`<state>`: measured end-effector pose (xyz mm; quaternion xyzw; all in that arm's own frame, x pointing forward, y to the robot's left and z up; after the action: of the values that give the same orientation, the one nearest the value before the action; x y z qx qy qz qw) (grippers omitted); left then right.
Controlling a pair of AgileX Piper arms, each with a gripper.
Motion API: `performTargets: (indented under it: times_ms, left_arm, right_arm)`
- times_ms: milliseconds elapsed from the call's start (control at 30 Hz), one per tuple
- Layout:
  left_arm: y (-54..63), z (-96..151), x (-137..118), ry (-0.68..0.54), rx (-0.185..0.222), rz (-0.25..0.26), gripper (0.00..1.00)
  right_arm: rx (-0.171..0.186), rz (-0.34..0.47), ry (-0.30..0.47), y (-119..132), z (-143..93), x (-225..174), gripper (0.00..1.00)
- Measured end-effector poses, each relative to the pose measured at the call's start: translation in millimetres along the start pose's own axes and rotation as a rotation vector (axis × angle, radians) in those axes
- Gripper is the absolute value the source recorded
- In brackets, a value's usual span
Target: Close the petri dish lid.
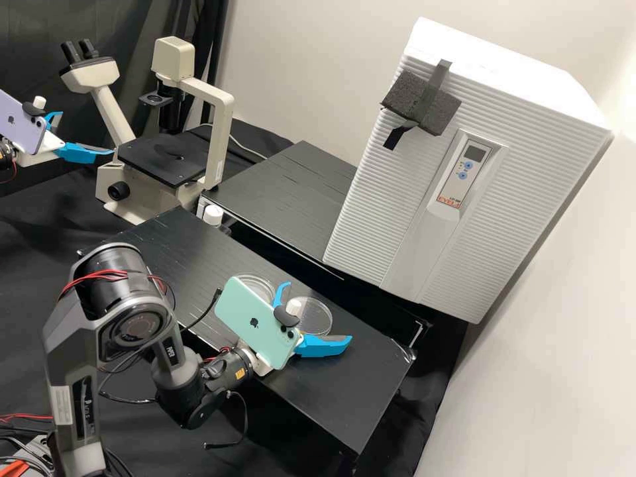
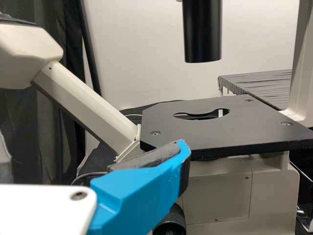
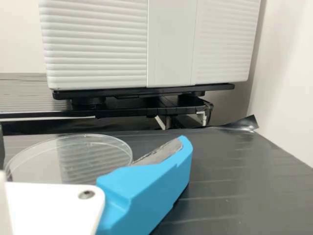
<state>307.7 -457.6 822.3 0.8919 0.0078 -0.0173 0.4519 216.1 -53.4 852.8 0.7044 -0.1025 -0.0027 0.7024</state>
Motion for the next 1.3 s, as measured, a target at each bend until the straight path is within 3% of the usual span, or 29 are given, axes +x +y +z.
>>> performTargets:
  times_ms: [300, 333, 1300]
  left_arm:
    - [0.0, 0.0, 0.0, 0.000, 0.000, 0.000, 1.00]
    - [0.0, 0.0, 0.0, 0.000, 0.000, 0.000, 1.00]
    - [0.0, 0.0, 0.0, 0.000, 0.000, 0.000, 1.00]
  right_arm:
    - [-0.016, -0.001, 0.002, -2.1, 1.2, -0.2, 1.00]
    - [-0.016, -0.001, 0.002, -2.1, 1.2, -0.2, 0.00]
    - [-0.013, 0.005, 0.010, -4.1, 3.0, 4.7, 0.00]
